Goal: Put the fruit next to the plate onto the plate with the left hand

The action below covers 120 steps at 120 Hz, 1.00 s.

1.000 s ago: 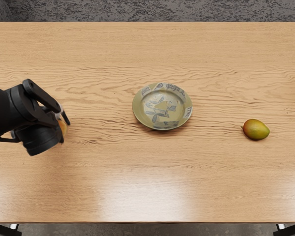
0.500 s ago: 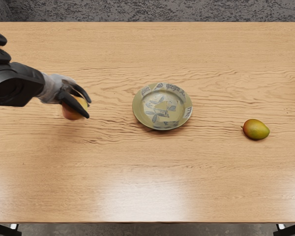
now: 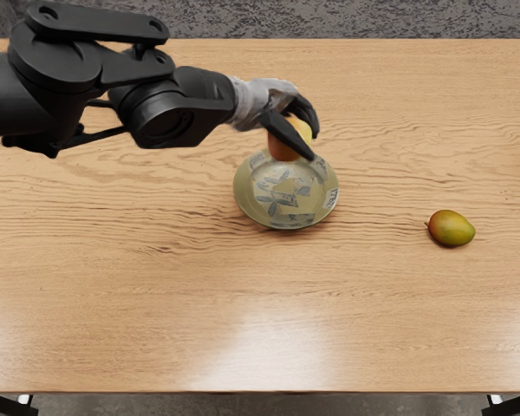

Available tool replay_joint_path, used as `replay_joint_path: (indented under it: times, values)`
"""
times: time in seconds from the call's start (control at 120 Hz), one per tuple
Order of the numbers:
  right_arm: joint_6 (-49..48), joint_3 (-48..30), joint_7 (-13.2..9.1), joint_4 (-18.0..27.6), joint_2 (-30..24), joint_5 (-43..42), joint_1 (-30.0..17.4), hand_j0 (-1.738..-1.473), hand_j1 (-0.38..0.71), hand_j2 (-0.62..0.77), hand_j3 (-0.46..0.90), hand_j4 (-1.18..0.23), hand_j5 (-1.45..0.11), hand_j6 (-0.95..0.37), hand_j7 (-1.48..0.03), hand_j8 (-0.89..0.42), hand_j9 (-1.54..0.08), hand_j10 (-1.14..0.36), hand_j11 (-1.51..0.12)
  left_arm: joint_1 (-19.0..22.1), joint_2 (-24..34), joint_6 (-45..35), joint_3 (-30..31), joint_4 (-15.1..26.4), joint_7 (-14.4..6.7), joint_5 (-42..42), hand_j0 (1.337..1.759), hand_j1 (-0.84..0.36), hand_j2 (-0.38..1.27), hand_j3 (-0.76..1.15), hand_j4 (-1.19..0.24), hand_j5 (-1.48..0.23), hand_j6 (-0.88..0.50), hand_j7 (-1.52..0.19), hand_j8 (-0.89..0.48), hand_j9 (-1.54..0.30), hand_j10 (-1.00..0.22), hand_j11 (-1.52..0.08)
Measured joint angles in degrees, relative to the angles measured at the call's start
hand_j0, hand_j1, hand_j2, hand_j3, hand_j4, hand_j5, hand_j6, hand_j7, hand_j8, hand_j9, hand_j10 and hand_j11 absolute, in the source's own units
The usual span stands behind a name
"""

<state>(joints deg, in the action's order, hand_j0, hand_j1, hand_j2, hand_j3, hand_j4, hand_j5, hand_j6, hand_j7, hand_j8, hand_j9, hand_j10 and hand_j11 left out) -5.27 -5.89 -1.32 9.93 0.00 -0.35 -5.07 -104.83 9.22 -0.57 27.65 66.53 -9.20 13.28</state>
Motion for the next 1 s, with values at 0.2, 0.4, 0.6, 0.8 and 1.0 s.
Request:
replay_joint_path:
  times: [0.2, 0.4, 0.6, 0.8, 1.0]
  values:
    - [0.0, 0.0, 0.0, 0.0, 0.0, 0.0, 0.0, -1.658, -0.33, 0.0, 0.0, -0.01, -0.02, -0.01, -0.02, -0.01, -0.02, -0.02, -0.02, 4.9, -3.6, -1.6, -0.6, -2.8, 0.0, -0.3, 1.623, -0.41, 0.23, 0.0, -0.85, -1.19, -0.35, -1.22, -0.11, -1.22, -0.26, -1.23]
    - [0.0, 0.0, 0.0, 0.0, 0.0, 0.0, 0.0, -1.658, -0.33, 0.0, 0.0, -0.01, -0.02, -0.01, -0.02, -0.02, -0.02, -0.02, -0.02, 8.4, -6.3, -3.7, -0.6, -5.6, 0.1, -0.4, 1.623, -0.41, 0.22, 0.0, -0.82, -1.17, -0.36, -1.19, -0.12, -1.19, -0.27, -1.21]
    - [0.0, 0.0, 0.0, 0.0, 0.0, 0.0, 0.0, -1.658, -0.33, 0.0, 0.0, -0.02, -0.02, -0.02, -0.02, -0.02, -0.02, -0.02, -0.02, 9.0, -6.1, -4.3, -0.6, -6.0, 0.3, -0.2, 1.644, -0.01, 0.1, 0.0, -0.37, -0.51, -0.2, -0.52, -0.09, -0.52, -0.15, -0.53]
    - [0.0, 0.0, 0.0, 0.0, 0.0, 0.0, 0.0, -1.658, -0.33, 0.0, 0.0, -0.02, -0.02, -0.02, -0.02, -0.02, -0.02, -0.02, -0.02, 1.7, 22.7, 11.3, 3.6, 9.1, -2.3, 0.7, 1.653, 0.21, 0.04, 0.0, -0.14, -0.19, -0.08, -0.2, -0.04, -0.2, -0.06, -0.2]
    - [0.0, 0.0, 0.0, 0.0, 0.0, 0.0, 0.0, -1.658, -0.33, 0.0, 0.0, -0.02, -0.02, -0.02, -0.02, -0.02, -0.02, -0.02, -0.02, 3.0, 57.4, 31.9, 14.5, 16.4, -5.1, 0.1, 1.656, 0.29, 0.01, 0.0, -0.06, -0.08, -0.03, -0.08, -0.02, -0.08, -0.03, -0.08]
